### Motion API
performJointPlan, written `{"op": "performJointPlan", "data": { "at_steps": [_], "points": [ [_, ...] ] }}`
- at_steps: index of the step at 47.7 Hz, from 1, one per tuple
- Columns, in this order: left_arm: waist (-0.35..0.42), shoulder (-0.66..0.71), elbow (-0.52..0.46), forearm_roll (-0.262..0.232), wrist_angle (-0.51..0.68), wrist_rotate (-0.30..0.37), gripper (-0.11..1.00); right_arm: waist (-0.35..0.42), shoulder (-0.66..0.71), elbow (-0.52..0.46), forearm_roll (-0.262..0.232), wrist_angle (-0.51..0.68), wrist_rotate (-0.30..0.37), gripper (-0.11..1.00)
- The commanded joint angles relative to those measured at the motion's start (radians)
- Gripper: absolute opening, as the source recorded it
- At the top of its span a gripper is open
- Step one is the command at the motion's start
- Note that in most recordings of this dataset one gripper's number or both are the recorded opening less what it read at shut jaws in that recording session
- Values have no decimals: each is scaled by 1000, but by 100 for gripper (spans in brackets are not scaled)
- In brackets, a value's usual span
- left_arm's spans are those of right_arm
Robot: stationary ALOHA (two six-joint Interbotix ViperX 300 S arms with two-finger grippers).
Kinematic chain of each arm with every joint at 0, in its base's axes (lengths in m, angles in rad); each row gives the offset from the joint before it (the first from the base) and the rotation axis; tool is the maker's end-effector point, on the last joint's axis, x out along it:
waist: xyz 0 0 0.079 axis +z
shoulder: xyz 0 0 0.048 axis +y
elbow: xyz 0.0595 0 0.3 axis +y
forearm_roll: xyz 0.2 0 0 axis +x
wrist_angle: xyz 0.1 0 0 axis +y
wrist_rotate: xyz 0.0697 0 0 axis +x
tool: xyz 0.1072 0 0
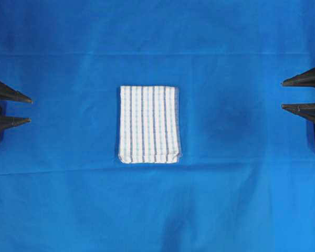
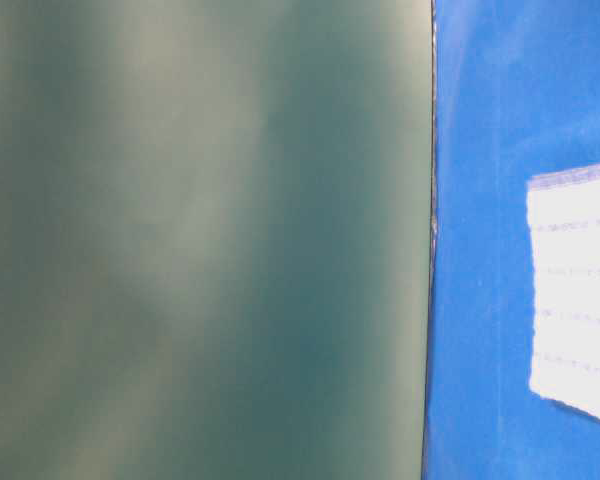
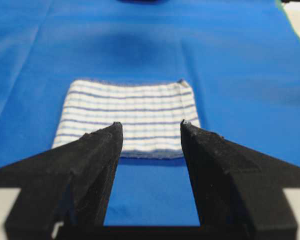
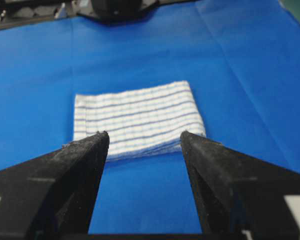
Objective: Fold a vertical towel.
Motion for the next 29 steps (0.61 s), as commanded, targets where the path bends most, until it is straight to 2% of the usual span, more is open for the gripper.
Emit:
{"op": "performJointPlan", "data": {
  "at_steps": [1, 29],
  "points": [
    [8, 6, -11, 2, -9, -2, 47, -3, 20, -12, 5, -20, 3, 62],
    [6, 8, -11, 2, -11, -2, 47, -2, 25, -14, 2, -18, 2, 62]
  ]
}}
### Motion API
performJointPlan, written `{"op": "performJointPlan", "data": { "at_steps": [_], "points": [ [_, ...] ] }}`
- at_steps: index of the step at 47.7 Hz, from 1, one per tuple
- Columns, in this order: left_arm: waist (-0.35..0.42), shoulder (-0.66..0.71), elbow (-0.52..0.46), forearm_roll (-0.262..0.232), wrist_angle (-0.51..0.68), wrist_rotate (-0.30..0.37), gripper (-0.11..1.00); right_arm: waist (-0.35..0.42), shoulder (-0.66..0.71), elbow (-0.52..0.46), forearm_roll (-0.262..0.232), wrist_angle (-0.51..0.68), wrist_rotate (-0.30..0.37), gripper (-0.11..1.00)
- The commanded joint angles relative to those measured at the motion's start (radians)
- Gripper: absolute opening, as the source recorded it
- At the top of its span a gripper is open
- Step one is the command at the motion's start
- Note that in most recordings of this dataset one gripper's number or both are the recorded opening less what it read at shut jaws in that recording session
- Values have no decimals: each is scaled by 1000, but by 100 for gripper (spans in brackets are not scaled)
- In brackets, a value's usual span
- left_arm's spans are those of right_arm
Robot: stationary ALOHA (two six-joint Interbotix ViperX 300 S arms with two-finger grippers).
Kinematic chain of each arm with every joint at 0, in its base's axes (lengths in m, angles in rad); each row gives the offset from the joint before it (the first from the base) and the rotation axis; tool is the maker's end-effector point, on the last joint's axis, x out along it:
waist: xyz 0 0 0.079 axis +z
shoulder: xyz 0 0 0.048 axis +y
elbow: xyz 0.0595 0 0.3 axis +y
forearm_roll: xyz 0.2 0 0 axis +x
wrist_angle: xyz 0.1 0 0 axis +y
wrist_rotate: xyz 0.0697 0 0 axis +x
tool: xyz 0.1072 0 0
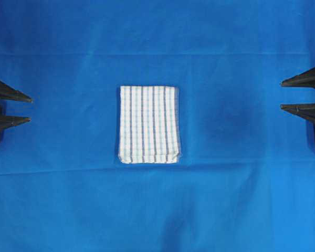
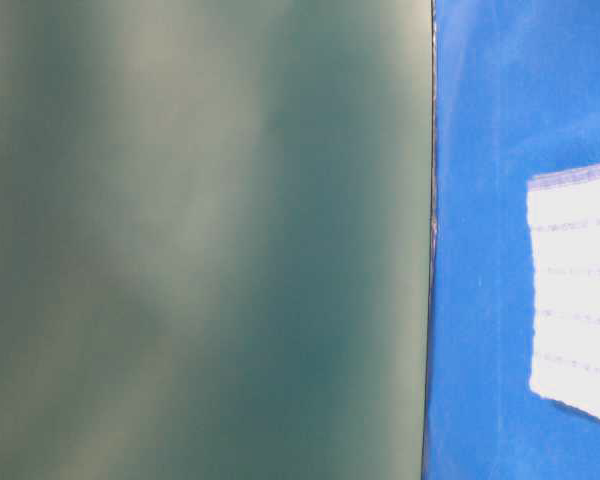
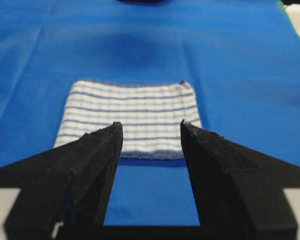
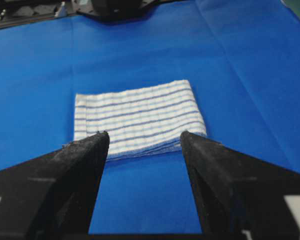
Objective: Fold a vertical towel.
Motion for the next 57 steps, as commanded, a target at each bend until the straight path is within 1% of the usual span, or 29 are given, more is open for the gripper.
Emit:
{"op": "performJointPlan", "data": {
  "at_steps": [1, 57],
  "points": [
    [5, 8, -11, 2, -9, 0, 47, -2, 20, -17, 0, -11, 2, 62],
    [3, 8, -12, 2, -8, -2, 47, 0, 44, -28, -3, -6, -3, 62]
  ]
}}
